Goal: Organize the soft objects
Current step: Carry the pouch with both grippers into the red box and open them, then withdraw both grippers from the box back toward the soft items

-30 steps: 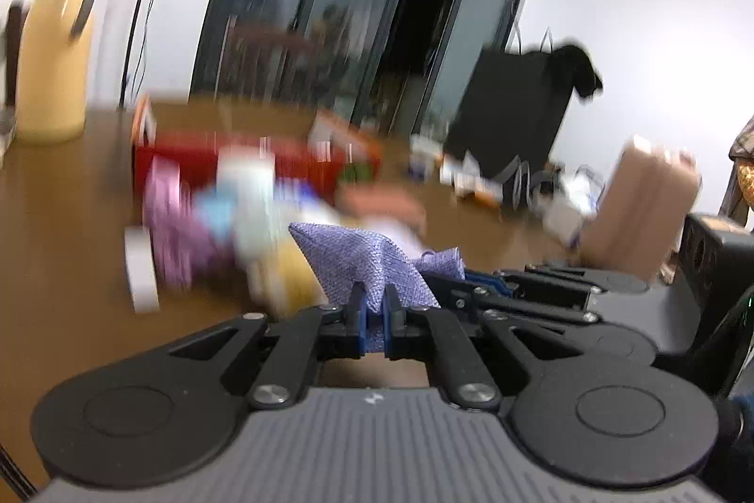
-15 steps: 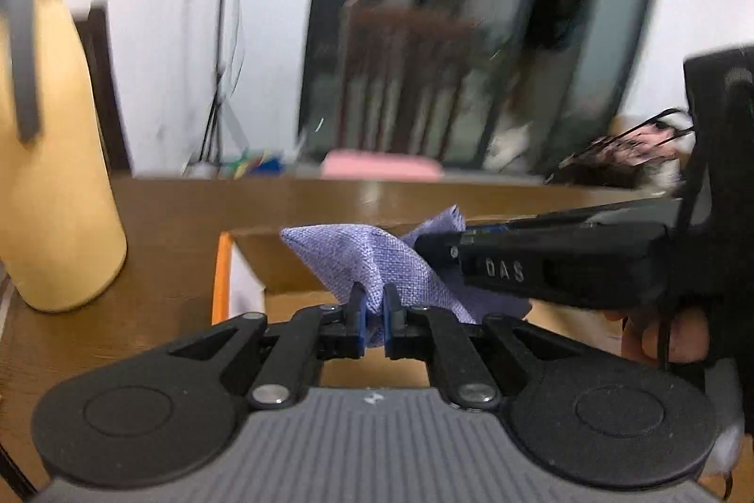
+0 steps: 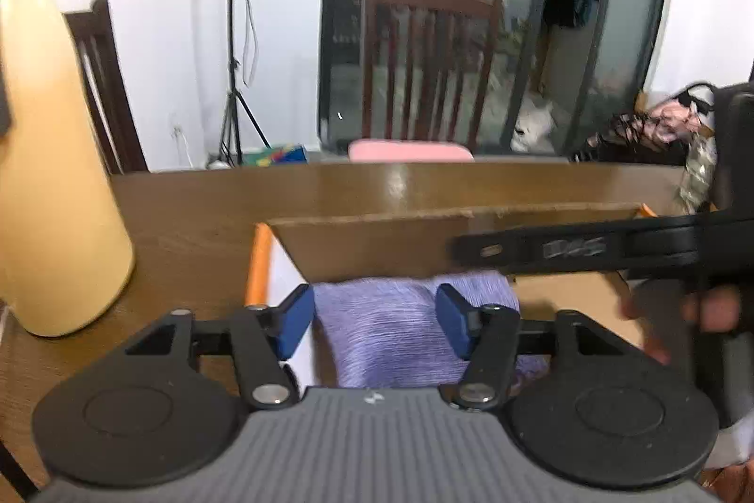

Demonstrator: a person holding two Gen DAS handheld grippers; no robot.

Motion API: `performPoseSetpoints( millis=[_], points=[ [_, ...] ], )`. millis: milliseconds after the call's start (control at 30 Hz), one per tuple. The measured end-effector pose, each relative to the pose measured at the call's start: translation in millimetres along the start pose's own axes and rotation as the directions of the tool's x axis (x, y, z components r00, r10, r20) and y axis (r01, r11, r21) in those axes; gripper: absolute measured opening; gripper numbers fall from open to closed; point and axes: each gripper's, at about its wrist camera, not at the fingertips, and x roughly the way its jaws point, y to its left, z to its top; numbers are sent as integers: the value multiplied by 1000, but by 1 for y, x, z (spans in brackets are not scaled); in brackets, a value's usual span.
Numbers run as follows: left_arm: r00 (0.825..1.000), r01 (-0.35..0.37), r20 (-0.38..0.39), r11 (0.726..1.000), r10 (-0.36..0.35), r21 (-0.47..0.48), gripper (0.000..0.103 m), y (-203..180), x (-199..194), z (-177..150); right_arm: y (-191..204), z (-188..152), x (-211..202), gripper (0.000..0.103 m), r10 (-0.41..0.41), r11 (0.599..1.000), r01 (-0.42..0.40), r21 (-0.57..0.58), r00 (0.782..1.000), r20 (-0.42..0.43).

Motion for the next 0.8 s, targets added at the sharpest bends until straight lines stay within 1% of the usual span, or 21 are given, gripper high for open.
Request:
performPoseSetpoints(
  millis=[33,67,133,167,233,300,367,467,533,633,700,733,800],
  points=[
    [999,-35,18,999,35,-12,67,0,-10,0,-2,2,-11,72,-24,1000,24,-5,1000,16],
    [998,-46,31,999,46,-12,69,2,-21,0,-3,5,-27,72,-42,999,43,-9,999,30],
    [998,-25,57,1000,25,-4,71,2,-49,1,-6,10,-60,73,-55,998,56,-22,997,48],
    [997,-27,65,1000,27,-1,72,2,-64,4,-6,12,-77,74,-71,997,73,-34,996,57],
    [996,-41,86,999,40,7,73,0,-95,6,-7,13,-118,79,-123,989,128,-73,990,70],
    [993,-44,111,999,42,15,76,-2,-136,10,-5,12,-161,80,-164,979,174,-106,982,92],
    [990,-39,139,999,37,14,82,-3,-171,10,-6,5,-209,82,-192,971,206,-118,974,119],
    [983,-45,180,999,42,14,86,-10,-220,1,-8,-9,-274,84,-217,964,237,-119,964,156],
    [978,-47,204,999,43,18,87,-18,-252,-9,-6,-19,-308,86,-229,961,252,-116,956,182],
    [970,-50,237,999,46,13,87,-28,-284,-25,-2,-42,-351,86,-234,958,263,-113,948,217],
    [954,-59,294,998,57,0,91,-36,-314,-53,3,-68,-379,86,-233,957,266,-111,941,246],
    [946,-61,318,998,57,2,92,-38,-325,-67,6,-86,-394,87,-213,960,251,-121,941,263],
    [930,-67,363,997,54,24,93,-48,-351,-107,12,-124,-419,88,-156,967,207,-151,943,295]
  ],
)
